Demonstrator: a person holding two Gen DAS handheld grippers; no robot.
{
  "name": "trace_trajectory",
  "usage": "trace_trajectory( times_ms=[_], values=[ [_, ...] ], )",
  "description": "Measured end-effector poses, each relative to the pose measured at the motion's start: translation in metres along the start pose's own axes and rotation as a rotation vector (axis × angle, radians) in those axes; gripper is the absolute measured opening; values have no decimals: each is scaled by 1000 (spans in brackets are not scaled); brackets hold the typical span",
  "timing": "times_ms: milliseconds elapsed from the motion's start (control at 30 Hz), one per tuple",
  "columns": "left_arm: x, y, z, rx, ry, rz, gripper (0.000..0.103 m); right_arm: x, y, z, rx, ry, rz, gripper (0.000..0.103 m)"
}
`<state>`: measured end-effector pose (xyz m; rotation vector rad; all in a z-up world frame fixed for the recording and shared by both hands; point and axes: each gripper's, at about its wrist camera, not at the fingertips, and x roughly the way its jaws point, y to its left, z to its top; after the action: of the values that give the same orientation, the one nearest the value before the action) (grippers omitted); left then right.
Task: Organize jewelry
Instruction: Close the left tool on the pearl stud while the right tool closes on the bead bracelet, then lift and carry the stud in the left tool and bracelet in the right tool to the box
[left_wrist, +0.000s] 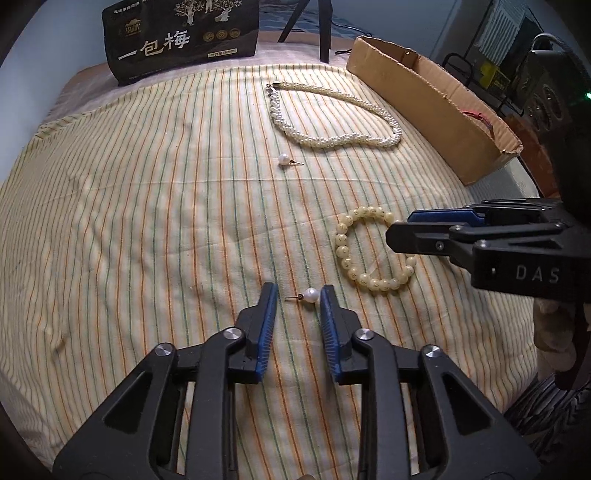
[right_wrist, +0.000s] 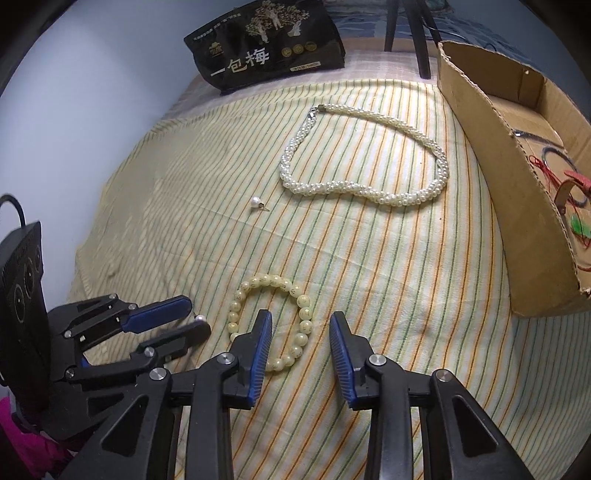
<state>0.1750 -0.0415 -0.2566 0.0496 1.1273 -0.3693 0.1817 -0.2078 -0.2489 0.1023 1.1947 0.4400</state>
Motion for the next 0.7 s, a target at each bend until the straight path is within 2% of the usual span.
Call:
trace_trajectory(
  times_ms=[200,433,700],
  values=[
    [1,-2,0,9,-6,9,17,3,5,-2,-32,-4,-34,28],
    [2,-3,0,16,-14,22,17,6,13,-4,-71,-4,-51,8],
    [-4,-3,-1,9,-23,20,16,-3,10,-3,-66,-33,-25,5]
  ],
)
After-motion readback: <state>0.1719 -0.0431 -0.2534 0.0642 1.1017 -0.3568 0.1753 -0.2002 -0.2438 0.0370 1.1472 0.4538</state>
